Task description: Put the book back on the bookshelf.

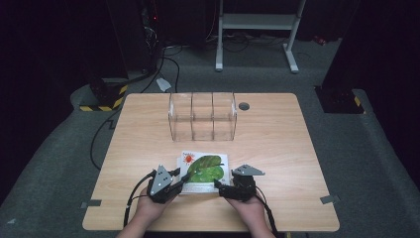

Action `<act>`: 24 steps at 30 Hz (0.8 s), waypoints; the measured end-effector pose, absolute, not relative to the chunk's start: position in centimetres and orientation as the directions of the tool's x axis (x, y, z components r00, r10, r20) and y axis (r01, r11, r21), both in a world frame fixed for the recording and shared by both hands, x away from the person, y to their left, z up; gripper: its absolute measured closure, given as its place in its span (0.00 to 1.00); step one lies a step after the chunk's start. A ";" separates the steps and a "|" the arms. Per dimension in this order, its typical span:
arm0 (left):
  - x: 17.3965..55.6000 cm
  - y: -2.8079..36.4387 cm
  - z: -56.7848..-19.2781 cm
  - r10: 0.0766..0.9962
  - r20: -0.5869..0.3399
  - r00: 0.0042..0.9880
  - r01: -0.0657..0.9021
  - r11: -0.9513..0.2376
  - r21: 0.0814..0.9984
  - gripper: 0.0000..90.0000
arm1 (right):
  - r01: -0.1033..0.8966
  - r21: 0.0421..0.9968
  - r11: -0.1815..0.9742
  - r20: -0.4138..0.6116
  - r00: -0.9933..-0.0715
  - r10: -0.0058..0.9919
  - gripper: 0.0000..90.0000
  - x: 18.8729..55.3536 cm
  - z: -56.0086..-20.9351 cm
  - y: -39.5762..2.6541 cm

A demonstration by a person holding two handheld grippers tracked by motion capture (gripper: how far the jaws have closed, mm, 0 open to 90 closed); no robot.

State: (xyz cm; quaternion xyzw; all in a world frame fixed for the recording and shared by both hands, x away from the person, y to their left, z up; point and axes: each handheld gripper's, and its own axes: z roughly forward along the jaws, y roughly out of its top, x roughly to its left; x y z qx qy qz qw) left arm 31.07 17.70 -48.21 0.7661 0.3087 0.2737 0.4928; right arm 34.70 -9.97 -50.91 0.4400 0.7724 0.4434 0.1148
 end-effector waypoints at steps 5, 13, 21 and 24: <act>30.8 17.6 -48.0 0.732 0.139 0.667 0.174 -0.334 0.926 0.75 | 0.615 0.766 0.188 0.273 -0.576 0.771 0.18 35.5 -51.2 -10.0; 30.4 17.3 -47.8 0.728 0.171 0.664 0.148 -0.353 0.924 0.76 | 0.659 0.732 0.174 0.340 -0.574 0.745 0.13 36.2 -51.7 -10.1; 30.4 17.2 -47.9 0.729 0.186 0.659 0.143 -0.364 0.920 0.76 | 0.713 0.684 0.155 0.421 -0.559 0.715 0.10 36.9 -52.3 -10.2; 30.2 17.1 -47.9 0.728 0.198 0.657 0.134 -0.371 0.919 0.76 | 0.723 0.672 0.157 0.446 -0.565 0.694 0.11 37.0 -52.4 -10.1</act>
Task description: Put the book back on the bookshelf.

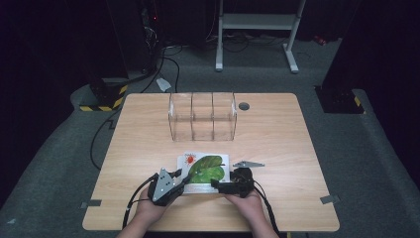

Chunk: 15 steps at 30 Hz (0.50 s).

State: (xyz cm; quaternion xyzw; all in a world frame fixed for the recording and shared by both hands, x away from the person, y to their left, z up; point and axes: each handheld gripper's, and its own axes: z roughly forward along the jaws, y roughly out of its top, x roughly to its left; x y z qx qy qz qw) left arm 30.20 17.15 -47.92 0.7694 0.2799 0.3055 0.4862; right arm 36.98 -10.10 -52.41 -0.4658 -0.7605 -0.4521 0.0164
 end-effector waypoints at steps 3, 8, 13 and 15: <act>30.3 17.1 -47.9 0.729 0.197 0.655 0.138 -0.372 0.918 0.76 | 0.712 0.680 0.177 0.420 -0.576 0.701 0.10 36.8 -52.3 -9.9; 30.4 17.2 -48.0 0.731 0.184 0.657 0.145 -0.362 0.921 0.76 | 0.711 0.686 0.155 0.421 -0.562 0.712 0.16 36.4 -52.2 -10.2; 30.5 17.3 -48.1 0.732 0.179 0.658 0.150 -0.360 0.921 0.77 | 0.702 0.696 0.152 0.405 -0.558 0.724 0.21 36.2 -52.0 -10.4; 30.5 17.3 -48.1 0.732 0.174 0.658 0.154 -0.357 0.921 0.77 | 0.693 0.704 0.155 0.389 -0.559 0.732 0.22 36.0 -51.9 -10.4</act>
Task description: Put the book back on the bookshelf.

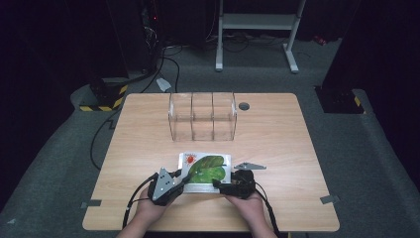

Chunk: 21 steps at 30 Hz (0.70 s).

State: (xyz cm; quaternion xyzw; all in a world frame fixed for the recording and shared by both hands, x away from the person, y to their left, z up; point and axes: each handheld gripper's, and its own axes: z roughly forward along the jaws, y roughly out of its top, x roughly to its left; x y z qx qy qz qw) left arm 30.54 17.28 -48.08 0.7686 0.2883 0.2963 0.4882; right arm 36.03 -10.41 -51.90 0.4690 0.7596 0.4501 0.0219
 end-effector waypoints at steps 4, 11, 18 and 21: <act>30.6 17.3 -48.0 0.734 0.170 0.657 0.154 -0.351 0.923 0.78 | 0.676 0.722 0.151 0.366 -0.558 0.745 0.25 35.8 -51.7 -10.4; 30.7 17.5 -48.1 0.742 0.151 0.653 0.170 -0.338 0.926 0.79 | 0.654 0.743 0.141 0.346 -0.556 0.755 0.30 35.4 -51.5 -10.6; 30.7 17.6 -48.1 0.751 0.131 0.647 0.181 -0.318 0.931 0.80 | 0.624 0.769 0.139 0.321 -0.565 0.760 0.32 35.1 -51.2 -10.7; 30.7 17.7 -48.1 0.751 0.131 0.647 0.181 -0.317 0.931 0.80 | 0.612 0.777 0.149 0.306 -0.572 0.761 0.32 35.0 -51.2 -10.7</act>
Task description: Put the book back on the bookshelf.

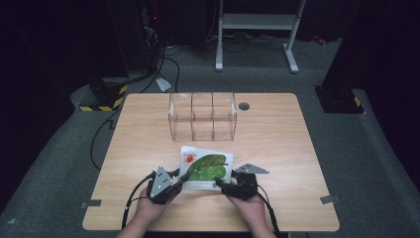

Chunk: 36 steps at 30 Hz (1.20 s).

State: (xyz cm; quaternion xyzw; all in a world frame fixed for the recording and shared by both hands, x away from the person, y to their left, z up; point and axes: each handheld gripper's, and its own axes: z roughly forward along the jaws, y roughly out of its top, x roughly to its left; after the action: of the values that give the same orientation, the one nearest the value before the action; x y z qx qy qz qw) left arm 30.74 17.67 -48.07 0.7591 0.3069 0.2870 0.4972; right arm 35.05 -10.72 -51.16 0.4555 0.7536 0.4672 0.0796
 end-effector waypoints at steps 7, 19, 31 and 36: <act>30.8 17.8 -48.2 0.752 0.137 0.645 0.186 -0.329 0.926 0.80 | 0.591 0.795 0.133 0.294 -0.567 0.769 0.34 34.8 -50.9 -10.8; 31.4 18.0 -49.0 0.759 0.131 0.638 0.225 -0.347 0.910 0.80 | 0.528 0.838 0.136 0.235 -0.575 0.783 0.37 34.2 -50.4 -11.2; 32.0 18.2 -50.5 0.762 0.128 0.635 0.268 -0.372 0.889 0.79 | 0.483 0.860 0.163 0.176 -0.581 0.795 0.39 33.7 -50.1 -11.1; 32.2 18.3 -51.0 0.759 0.134 0.638 0.280 -0.391 0.877 0.79 | 0.466 0.866 0.182 0.151 -0.589 0.794 0.39 33.3 -50.1 -10.9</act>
State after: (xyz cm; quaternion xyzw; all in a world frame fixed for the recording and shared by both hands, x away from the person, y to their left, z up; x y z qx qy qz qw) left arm 32.18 18.30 -50.97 0.7890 0.3291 0.2700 0.4430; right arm 33.29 -10.94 -50.09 0.4201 0.7499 0.4821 0.1697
